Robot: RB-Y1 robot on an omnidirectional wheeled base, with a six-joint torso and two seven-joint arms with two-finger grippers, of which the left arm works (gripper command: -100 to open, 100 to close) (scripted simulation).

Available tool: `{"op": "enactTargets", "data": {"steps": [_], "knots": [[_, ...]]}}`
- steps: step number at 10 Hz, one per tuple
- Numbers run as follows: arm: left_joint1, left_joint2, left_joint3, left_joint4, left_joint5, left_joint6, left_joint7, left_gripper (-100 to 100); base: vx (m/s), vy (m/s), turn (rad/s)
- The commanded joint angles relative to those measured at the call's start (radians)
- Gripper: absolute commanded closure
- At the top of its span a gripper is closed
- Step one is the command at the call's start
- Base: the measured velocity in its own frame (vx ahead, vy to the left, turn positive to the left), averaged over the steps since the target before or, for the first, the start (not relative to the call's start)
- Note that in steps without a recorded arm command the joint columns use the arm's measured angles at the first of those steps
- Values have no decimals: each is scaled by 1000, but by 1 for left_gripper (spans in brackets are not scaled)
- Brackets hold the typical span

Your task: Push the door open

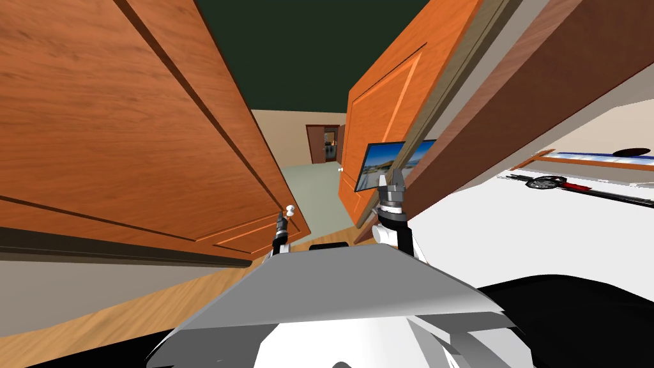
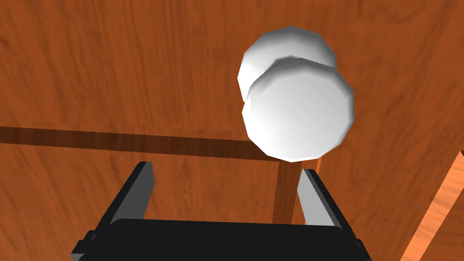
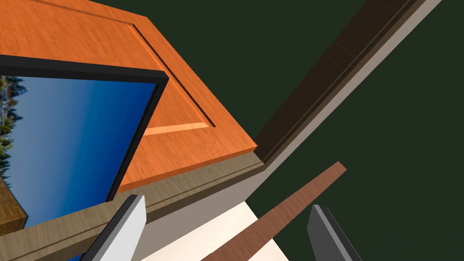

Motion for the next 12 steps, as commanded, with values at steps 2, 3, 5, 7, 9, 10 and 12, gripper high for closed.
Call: {"op": "enactTargets", "data": {"steps": [2, 3, 5, 7, 9, 10, 12], "knots": [[-11, -1, -8, 13, 29, 0, 69, -100, -40, 7, -35], [-18, -2, -13, 21, 48, 1, 95, -100, -51, 12, -73], [-26, -3, -18, 28, 67, 2, 147, -100, -54, 8, -25], [-33, -4, -23, 36, 87, 3, 193, -100, -45, 8, -37], [-41, -6, -29, 44, 106, 4, 234, -100, -58, 10, -46], [-48, -7, -34, 52, 126, 5, 270, -100, -49, 4, -36], [-56, -9, -39, 60, 146, 6, 317, -100, -41, 5, -30]]}}
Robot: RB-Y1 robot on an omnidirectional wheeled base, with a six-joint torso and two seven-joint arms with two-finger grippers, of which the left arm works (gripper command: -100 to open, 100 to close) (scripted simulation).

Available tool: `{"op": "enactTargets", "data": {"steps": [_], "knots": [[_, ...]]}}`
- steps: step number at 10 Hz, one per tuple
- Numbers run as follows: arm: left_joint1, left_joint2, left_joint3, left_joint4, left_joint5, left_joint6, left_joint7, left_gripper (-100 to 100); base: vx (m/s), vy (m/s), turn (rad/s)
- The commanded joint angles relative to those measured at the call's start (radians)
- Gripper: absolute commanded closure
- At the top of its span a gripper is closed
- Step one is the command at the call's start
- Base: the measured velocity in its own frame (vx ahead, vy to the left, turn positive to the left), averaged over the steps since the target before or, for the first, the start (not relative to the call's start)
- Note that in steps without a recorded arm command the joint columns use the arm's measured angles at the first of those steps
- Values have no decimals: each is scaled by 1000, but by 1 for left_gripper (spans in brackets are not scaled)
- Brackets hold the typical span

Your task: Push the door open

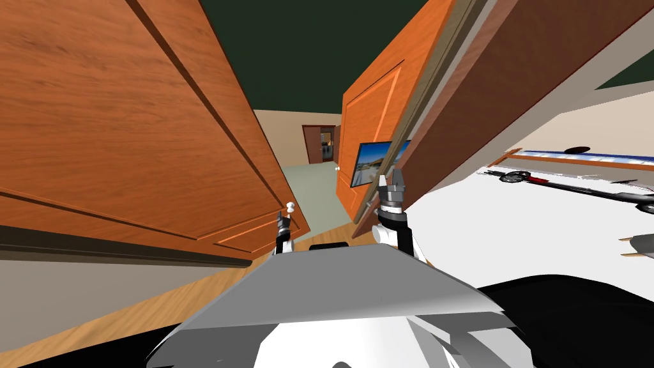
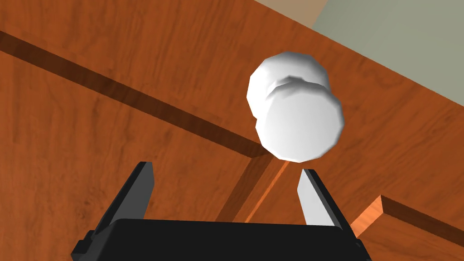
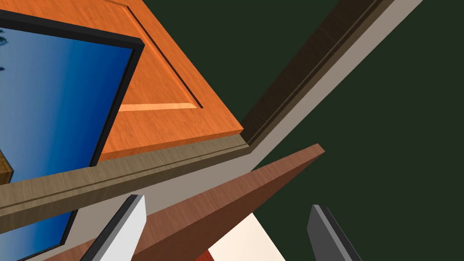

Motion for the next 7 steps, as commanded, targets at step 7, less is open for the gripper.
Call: {"op": "enactTargets", "data": {"steps": [7], "knots": [[-35, -11, -24, 36, 88, 4, 190, -100, -55, 7, -41]]}}
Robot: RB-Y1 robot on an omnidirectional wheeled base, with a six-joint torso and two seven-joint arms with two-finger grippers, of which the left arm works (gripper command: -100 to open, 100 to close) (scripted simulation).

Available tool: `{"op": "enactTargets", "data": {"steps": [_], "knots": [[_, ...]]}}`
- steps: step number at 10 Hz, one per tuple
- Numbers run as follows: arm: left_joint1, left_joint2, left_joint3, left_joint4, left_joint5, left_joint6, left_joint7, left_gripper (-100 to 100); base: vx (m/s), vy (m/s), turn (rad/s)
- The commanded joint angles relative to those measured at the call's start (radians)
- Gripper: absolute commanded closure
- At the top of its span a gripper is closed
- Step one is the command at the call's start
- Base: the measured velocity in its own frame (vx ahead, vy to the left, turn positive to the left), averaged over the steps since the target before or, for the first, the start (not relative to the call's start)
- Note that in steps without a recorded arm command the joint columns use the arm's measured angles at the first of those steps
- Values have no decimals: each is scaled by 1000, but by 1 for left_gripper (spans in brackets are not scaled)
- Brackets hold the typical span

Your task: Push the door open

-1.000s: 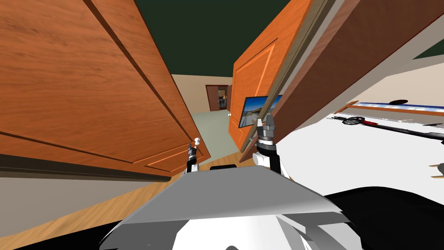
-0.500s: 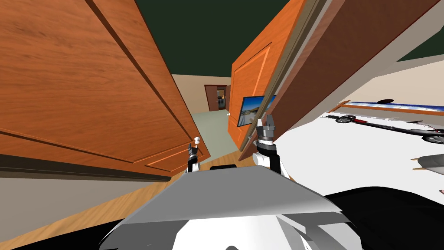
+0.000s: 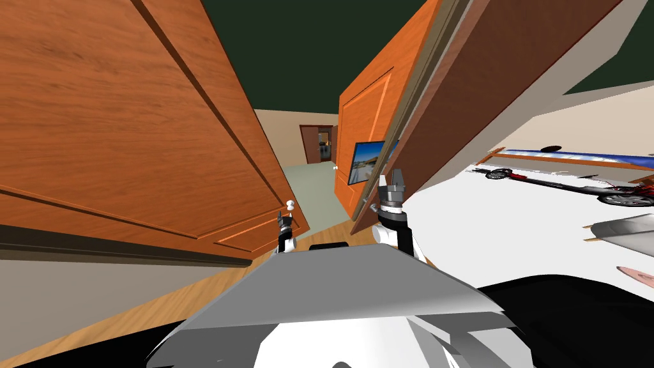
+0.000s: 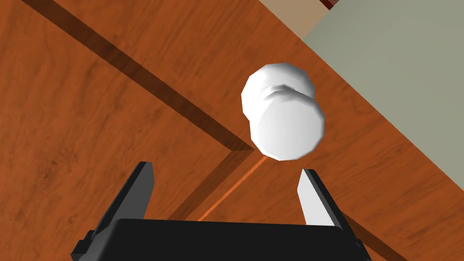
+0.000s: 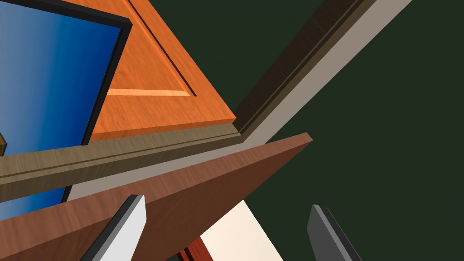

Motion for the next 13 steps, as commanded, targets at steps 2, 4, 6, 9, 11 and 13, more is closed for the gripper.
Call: {"op": "enactTargets", "data": {"steps": [2, 4, 6, 9, 11, 13], "knots": [[-10, -3, -6, 11, 23, 0, 56, -100, -39, 10, -31], [-24, -9, -16, 26, 60, 2, 121, -100, -50, 7, -51], [-30, -13, -21, 33, 78, 3, 172, -100, -48, 4, -34], [-44, -20, -30, 47, 112, 5, 245, -100, -46, 2, -42], [-50, -24, -35, 53, 129, 6, 297, -100, -45, 2, -21], [-56, -28, -39, 60, 145, 7, 341, -100, -55, -1, -39]]}}
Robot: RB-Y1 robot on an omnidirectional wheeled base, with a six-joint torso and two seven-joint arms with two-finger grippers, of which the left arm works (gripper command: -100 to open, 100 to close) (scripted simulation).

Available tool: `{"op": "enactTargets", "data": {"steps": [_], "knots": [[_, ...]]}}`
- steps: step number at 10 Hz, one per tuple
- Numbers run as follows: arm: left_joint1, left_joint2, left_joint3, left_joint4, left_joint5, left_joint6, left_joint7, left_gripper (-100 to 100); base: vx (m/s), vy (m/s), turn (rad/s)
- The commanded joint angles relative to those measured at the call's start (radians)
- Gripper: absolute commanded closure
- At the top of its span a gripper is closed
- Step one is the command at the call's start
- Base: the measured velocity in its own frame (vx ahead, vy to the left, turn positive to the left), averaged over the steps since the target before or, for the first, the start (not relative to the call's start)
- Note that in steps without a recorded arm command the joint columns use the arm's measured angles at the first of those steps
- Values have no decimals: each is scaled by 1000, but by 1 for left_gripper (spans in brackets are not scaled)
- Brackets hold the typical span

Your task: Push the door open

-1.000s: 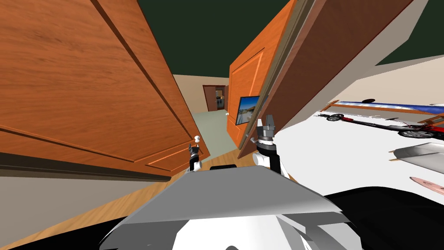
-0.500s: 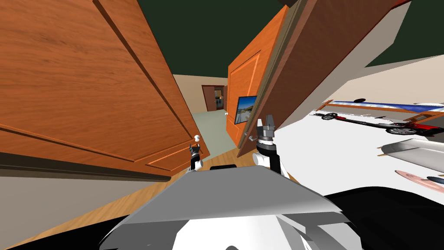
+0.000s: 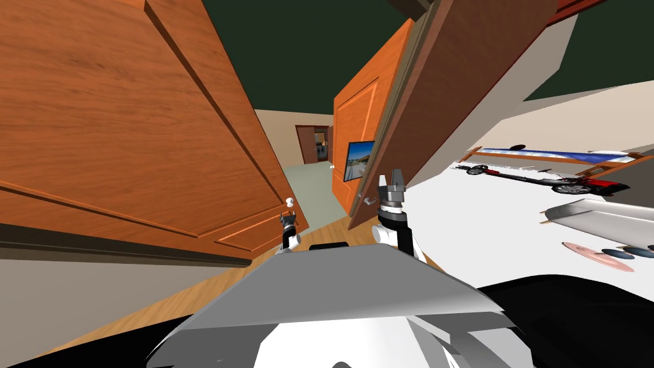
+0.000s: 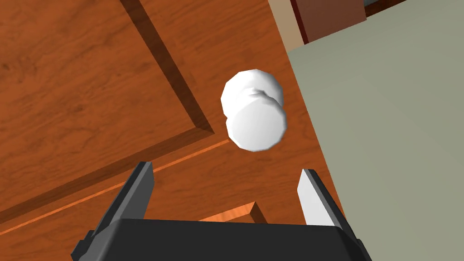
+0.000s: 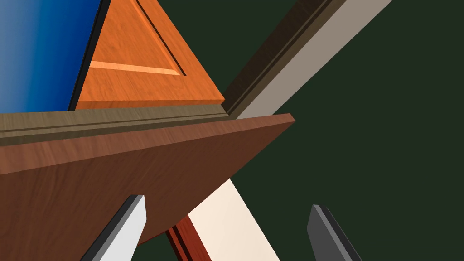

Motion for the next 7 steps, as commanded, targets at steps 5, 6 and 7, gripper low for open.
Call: {"op": "enactTargets", "data": {"steps": [5, 6, 7], "knots": [[-22, -16, -16, 23, 59, 3, 154, -100, -39, 6, -35], [-22, -16, -16, 23, 59, 3, 166, -100, -36, 1, -12], [-26, -20, -19, 28, 70, 3, 198, -100, -36, 3, -18]]}}
